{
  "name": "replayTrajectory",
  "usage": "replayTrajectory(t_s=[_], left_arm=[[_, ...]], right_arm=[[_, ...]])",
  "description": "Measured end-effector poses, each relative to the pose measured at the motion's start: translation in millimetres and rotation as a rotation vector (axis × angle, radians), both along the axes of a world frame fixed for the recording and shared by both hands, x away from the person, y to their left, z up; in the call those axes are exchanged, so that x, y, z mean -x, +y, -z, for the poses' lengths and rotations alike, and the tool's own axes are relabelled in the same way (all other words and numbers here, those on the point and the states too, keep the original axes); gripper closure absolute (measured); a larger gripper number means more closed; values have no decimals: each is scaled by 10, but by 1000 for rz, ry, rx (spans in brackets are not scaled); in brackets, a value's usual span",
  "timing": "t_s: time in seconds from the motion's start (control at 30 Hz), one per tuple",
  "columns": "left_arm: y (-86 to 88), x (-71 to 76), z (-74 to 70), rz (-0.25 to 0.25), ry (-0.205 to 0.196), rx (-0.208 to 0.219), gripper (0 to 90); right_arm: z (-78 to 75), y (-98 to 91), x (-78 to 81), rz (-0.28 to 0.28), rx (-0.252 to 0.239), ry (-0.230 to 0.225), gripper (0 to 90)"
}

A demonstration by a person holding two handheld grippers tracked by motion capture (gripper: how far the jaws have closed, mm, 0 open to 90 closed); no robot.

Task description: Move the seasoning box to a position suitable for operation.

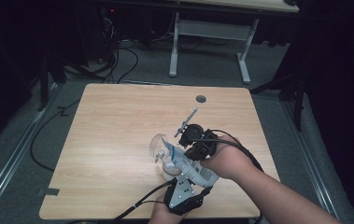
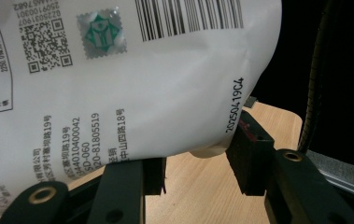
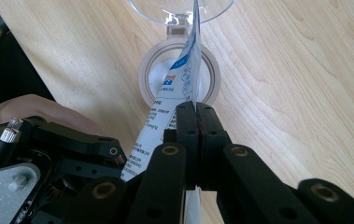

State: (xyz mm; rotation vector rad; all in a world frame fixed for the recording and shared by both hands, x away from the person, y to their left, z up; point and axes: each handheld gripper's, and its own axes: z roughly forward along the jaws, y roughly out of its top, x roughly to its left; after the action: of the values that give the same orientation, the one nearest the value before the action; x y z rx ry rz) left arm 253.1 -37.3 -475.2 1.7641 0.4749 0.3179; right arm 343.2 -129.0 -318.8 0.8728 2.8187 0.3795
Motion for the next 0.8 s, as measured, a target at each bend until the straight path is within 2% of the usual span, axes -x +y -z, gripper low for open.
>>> replayTrajectory(t_s=[0.8], left_arm=[[3,2,-13,4,0,1,607]], right_arm=[[-2,5,4,-2,1,-4,899]])
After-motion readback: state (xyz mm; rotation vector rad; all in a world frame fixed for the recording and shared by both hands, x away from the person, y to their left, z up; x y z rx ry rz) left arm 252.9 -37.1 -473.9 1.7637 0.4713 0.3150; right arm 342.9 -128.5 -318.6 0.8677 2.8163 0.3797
